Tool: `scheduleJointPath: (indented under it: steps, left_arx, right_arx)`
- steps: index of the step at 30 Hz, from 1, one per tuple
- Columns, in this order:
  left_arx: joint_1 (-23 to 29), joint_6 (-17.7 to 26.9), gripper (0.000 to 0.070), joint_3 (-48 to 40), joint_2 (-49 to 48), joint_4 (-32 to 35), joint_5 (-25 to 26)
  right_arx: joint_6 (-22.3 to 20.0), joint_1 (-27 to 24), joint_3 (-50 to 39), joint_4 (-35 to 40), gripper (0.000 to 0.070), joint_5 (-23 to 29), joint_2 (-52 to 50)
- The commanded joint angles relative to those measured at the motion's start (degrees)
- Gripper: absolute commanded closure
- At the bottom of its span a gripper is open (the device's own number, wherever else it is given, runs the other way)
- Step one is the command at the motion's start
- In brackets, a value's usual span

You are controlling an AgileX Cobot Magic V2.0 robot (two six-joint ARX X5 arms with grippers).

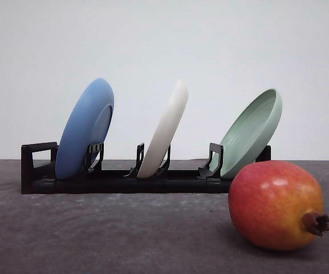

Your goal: Place pomegranate in white plate

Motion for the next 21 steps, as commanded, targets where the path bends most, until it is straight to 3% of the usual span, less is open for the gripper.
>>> scheduleJointPath:
  steps: [1, 5, 8, 11, 17, 21]
  left_arx:
    - [0.00, 4.46, 0.0696, 2.60, 2.58, -2.21, 2.12]
    - [0.00, 8.54, 0.0696, 6.77, 8.23, -7.16, 5.90]
    - [-1.47, 11.98, 0.0696, 8.69, 11.51, -8.74, 7.04]
    - [-4.83, 14.55, 0.0696, 9.34, 13.29, -7.64, 6.99]
    - [-12.86, 19.93, 0.0696, 9.44, 15.28, -6.56, 4.64]
    - [-16.82, 21.96, 0.0696, 9.44, 16.17, -6.56, 4.59]
  right_arx:
    - [-4.74, 0.02, 2.12, -1.68, 0.0694, -1.93, 2.51]
    - [-9.72, 0.32, 5.17, -4.72, 0.0693, -6.01, 8.01]
    - [-10.72, 2.50, 5.51, -4.82, 0.0693, -5.98, 10.04]
    - [-12.97, 5.99, 5.51, -4.82, 0.0693, -5.23, 11.25]
    - [-13.58, 13.53, 5.51, -4.19, 0.0691, -3.89, 11.89]
    - [-17.43, 17.06, 5.51, -4.25, 0.0691, -3.91, 12.04]
